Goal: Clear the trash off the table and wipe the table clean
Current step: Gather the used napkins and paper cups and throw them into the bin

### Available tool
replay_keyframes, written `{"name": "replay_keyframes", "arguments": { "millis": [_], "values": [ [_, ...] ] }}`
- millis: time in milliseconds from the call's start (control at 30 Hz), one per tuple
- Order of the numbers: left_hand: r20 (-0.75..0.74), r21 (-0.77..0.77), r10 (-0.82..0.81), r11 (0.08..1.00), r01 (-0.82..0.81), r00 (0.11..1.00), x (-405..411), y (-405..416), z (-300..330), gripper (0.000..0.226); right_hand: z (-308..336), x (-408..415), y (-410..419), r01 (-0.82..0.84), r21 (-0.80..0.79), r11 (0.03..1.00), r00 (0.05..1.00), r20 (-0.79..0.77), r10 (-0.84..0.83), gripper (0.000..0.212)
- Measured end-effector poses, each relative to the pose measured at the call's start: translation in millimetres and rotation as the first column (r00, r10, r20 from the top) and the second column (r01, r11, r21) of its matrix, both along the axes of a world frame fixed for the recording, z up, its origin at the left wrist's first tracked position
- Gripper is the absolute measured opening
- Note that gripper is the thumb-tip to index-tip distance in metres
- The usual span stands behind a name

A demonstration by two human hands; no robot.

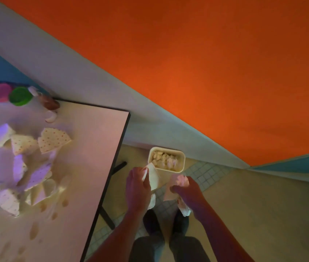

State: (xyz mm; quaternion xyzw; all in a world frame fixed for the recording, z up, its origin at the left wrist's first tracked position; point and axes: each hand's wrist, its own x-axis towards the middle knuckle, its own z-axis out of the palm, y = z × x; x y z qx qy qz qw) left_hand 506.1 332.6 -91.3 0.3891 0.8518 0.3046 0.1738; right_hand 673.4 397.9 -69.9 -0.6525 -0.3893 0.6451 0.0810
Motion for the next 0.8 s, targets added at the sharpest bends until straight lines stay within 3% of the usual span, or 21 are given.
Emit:
{"name": "replay_keyframes", "arguments": {
  "millis": [100, 333, 567, 667, 800],
  "values": [
    [-0.01, -0.024, -0.019, 1.0, 0.019, 1.0, -3.3, 6.8, -47.7, 0.01, -44.6, -2.8, 11.2, -0.007, 0.006, 1.0, 1.0, 0.024, 0.007, 0.048],
    [-0.077, -0.057, -0.089, 0.995, 0.085, 0.993, -21.8, 37.0, -175.2, 0.027, -164.4, -22.9, 39.9, 0.005, 0.027, 1.0, 0.998, 0.058, -0.006, 0.067],
    [-0.094, 0.034, -0.15, 0.987, 0.154, 0.984, -32.7, 107.6, -302.0, 0.02, -287.5, -45.2, 98.8, -0.07, 0.177, 0.982, 0.988, 0.148, 0.044, 0.067],
    [-0.072, 0.086, -0.162, 0.982, 0.168, 0.984, -37.5, 138.1, -351.2, 0.016, -341.2, -53.0, 124.6, -0.134, 0.267, 0.954, 0.975, 0.205, 0.079, 0.058],
    [-0.128, 0.111, -0.245, 0.959, 0.26, 0.961, -45.0, 162.3, -415.0, 0.03, -410.2, -62.1, 153.8, -0.251, 0.288, 0.924, 0.944, 0.283, 0.169, 0.051]
  ]
}}
